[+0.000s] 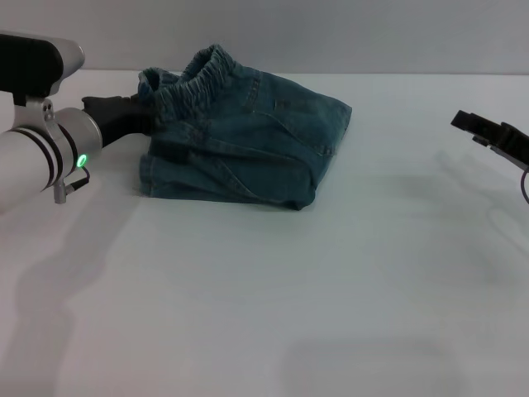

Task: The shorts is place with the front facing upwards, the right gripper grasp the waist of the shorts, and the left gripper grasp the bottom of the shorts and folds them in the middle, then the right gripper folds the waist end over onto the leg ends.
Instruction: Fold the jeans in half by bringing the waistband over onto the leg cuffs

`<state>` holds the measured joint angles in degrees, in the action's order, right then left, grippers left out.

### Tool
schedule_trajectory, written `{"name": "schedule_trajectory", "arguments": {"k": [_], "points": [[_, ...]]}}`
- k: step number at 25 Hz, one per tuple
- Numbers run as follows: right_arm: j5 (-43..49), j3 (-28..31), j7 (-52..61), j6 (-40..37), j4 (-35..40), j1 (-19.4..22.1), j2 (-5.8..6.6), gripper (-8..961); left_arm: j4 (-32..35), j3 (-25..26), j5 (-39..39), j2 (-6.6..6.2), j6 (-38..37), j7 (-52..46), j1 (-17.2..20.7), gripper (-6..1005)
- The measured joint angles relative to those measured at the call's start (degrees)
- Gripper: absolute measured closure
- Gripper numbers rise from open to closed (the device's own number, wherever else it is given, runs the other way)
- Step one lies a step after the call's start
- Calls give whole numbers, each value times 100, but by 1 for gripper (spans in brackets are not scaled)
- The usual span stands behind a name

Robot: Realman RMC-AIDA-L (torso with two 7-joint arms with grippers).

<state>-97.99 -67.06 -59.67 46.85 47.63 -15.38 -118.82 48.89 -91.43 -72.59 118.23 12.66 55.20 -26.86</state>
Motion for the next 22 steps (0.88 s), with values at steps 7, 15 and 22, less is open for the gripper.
{"name": "schedule_trajectory", "arguments": {"k": [7,15,22], "points": [[0,2,-3,1,-15,5,-1,356,290,-30,-32,14,130,-13,244,809],[0,18,-73,0,-116,1,5,356,831,-55,-95,0,148,-13,512,572],[0,4,-787,-69,-24,27,-18,355,1173,-58,-107,-3,-44,39,709,376]]}}
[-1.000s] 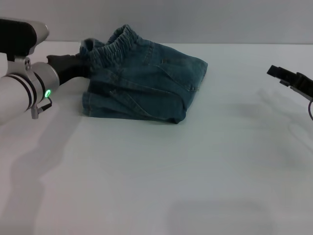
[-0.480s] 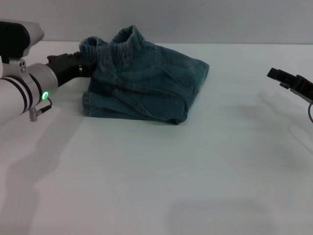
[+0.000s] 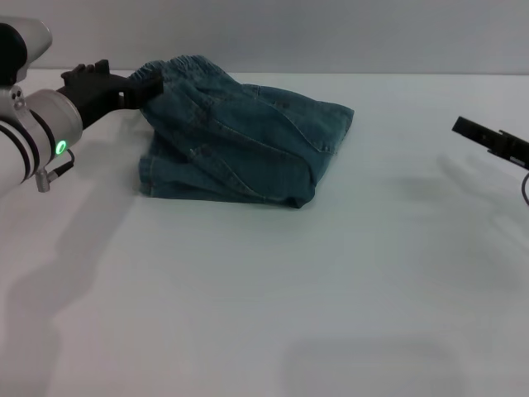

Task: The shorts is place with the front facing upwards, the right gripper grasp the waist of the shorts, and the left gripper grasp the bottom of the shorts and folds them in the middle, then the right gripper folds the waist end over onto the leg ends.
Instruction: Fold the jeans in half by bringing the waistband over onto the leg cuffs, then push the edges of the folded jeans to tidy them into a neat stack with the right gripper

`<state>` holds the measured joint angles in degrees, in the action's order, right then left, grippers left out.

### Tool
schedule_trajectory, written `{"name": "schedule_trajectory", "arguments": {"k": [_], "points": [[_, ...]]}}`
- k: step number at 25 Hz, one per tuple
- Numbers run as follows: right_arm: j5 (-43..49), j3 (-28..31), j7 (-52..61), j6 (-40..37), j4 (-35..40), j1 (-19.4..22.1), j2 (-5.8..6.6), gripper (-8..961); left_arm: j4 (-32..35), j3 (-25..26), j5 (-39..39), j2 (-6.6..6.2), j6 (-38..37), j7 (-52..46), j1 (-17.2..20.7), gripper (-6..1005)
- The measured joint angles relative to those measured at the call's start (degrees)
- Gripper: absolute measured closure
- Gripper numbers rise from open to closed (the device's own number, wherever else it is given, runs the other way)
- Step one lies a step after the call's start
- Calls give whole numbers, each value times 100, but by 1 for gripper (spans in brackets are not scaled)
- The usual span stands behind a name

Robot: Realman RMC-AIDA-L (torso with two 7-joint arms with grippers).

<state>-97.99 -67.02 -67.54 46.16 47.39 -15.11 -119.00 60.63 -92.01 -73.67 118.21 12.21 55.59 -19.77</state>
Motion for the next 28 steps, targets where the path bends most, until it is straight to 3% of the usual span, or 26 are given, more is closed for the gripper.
{"name": "schedule_trajectory", "arguments": {"k": [4,5,6,8,12,13,14,16,19,22,25,28], "points": [[-2,-185,-840,-633,323,-17,-40,355,111,-21,0,7,-101,-1,60,273],[-3,-312,-1057,-959,415,-30,-43,356,137,-36,-1,11,-141,-6,78,247],[-3,-491,-1263,-1352,513,-48,-43,356,191,-107,-9,15,-219,-26,117,136],[24,-922,-1608,-2264,724,-95,-46,356,201,-132,-18,15,-227,-30,123,136],[681,-2237,-1855,-4892,1135,-252,-56,355,230,-233,-59,16,-267,-35,143,137],[1169,-3114,-1756,-6440,1083,-423,-60,355,232,-309,-62,22,-278,-36,151,137],[1169,-3114,-1756,-6440,1083,-423,-60,355,232,-309,-62,22,-278,-36,151,138],[1519,-4005,-1360,-7906,787,-656,-56,356,239,-392,-89,24,-315,-39,171,139],[2322,-5342,76,-9702,-17,-995,-39,357,246,-488,-159,21,-434,-43,209,140],[3539,-6170,2257,-10650,-853,-1113,-47,359,334,-697,-306,12,-786,-46,352,142],[4546,-6435,4398,-11084,-1424,-1085,-57,360,481,-777,-346,8,-1007,-48,505,141],[5007,-6526,5794,-11251,-1747,-944,-65,373,701,-1103,-358,3,-1662,-136,729,140]]}}
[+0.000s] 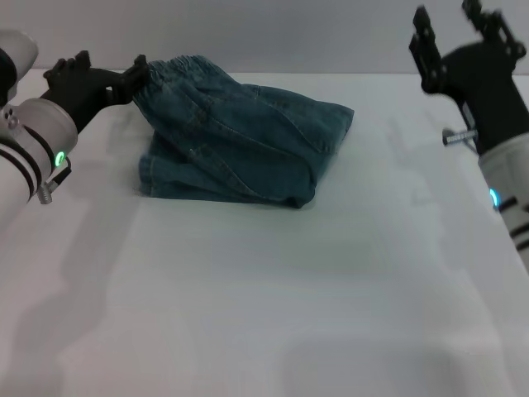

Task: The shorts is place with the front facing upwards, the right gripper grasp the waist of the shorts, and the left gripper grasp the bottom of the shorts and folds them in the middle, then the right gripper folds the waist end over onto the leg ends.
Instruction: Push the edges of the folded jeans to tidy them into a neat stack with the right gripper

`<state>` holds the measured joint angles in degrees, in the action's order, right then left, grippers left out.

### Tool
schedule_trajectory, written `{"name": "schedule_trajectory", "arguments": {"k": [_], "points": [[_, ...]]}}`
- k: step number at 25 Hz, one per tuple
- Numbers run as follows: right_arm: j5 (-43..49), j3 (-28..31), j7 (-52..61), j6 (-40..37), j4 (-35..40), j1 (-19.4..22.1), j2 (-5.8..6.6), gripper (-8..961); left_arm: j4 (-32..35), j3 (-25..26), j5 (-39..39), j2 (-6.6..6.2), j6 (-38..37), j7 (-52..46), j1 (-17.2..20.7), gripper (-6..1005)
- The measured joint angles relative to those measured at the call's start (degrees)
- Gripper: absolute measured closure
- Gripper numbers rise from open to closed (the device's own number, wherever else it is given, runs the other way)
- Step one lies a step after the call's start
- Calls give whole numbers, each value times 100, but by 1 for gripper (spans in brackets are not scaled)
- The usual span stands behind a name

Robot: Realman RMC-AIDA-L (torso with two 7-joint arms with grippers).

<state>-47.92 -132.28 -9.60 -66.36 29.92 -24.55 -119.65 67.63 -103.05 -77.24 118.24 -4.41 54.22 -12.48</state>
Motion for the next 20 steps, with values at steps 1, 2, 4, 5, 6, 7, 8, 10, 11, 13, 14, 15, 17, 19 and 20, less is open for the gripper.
{"name": "schedule_trajectory", "arguments": {"k": [1,2,4,5,6,7,8,10,11,13,14,15,17,19,20], "points": [[47,-45,274,-17,-53,63,-1,378,42,-110,7,-7,-174,-40,40,142],[64,-93,434,-17,-79,127,-5,384,89,-270,25,-13,-441,-101,93,144],[72,-219,746,-5,-125,220,-8,434,161,-613,111,-32,-1028,-259,192,147],[81,-316,938,3,-173,223,-8,479,174,-722,157,-34,-1219,-330,215,149],[98,-413,1136,10,-233,212,-5,523,174,-862,293,-36,-1480,-530,240,151],[154,-553,1429,14,-324,169,1,568,167,-967,413,-35,-1660,-722,258,153],[221,-619,1629,24,-379,138,9,612,142,-1071,618,-35,-1899,-1048,288,154],[447,-724,1967,77,-464,75,19,649,-79,-1410,1250,-40,-2753,-2031,370,158],[591,-744,2033,133,-469,60,21,667,-192,-1534,1518,-43,-3105,-2376,392,160],[873,-762,2088,259,-447,47,22,704,-924,-1866,2549,-35,-4402,-3599,347,163],[1022,-764,2133,328,-432,43,23,722,-1424,-1956,3024,-20,-5013,-4091,260,165],[1158,-767,2204,398,-425,43,23,741,-1880,-2031,3369,-1,-5521,-4443,132,169],[1366,-769,2368,518,-434,39,23,777,-2602,-2175,3773,11,-6243,-4868,-84,176],[1499,-781,2454,672,-462,37,26,814,-2989,-2269,3854,1,-6533,-4925,-237,184],[1499,-781,2454,672,-462,37,26,861,-3194,-2280,3915,1,-6464,-4893,-309,188]]}}
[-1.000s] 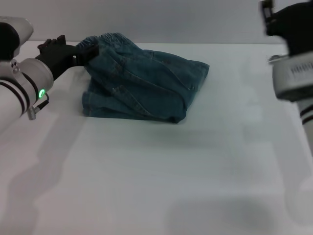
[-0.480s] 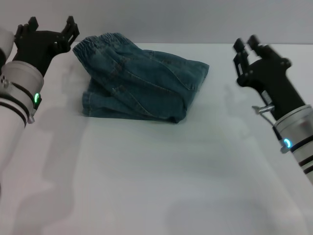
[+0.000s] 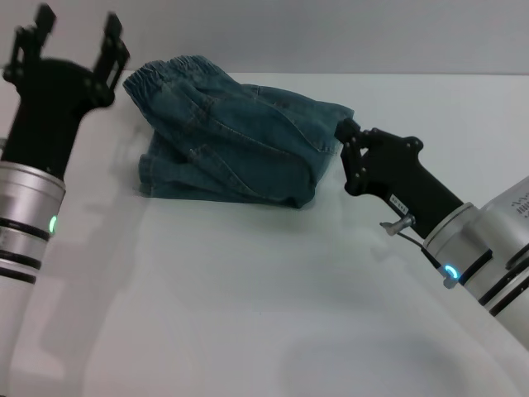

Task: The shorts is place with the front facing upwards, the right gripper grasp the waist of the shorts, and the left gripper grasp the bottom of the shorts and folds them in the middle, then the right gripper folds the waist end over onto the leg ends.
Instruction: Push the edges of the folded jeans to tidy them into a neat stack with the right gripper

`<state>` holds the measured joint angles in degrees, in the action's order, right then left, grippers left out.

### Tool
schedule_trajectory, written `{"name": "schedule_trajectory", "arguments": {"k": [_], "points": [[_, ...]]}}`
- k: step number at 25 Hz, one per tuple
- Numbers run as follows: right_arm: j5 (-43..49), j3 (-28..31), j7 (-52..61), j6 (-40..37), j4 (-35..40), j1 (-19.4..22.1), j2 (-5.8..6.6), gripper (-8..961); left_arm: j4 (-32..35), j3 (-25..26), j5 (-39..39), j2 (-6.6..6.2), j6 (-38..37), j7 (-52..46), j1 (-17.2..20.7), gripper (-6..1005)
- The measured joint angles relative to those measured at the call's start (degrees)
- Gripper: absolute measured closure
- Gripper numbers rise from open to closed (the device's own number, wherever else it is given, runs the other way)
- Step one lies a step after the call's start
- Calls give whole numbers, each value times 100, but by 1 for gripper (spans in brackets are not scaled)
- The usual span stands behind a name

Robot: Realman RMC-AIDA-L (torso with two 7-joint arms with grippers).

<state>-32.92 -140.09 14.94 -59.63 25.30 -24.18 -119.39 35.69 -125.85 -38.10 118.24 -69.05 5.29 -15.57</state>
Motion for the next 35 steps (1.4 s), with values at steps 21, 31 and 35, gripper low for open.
{"name": "schedule_trajectory", "arguments": {"k": [21,31,35], "points": [[971,-392,2712,1263,-387,-701,61,946,-339,-79,57,8,801,79,-15,210],[978,-348,3601,1481,-724,-1024,67,940,-363,-80,50,-5,833,83,-16,212],[939,-218,3851,1568,-835,-1071,68,938,-410,-79,48,-4,841,85,-27,212]]}}
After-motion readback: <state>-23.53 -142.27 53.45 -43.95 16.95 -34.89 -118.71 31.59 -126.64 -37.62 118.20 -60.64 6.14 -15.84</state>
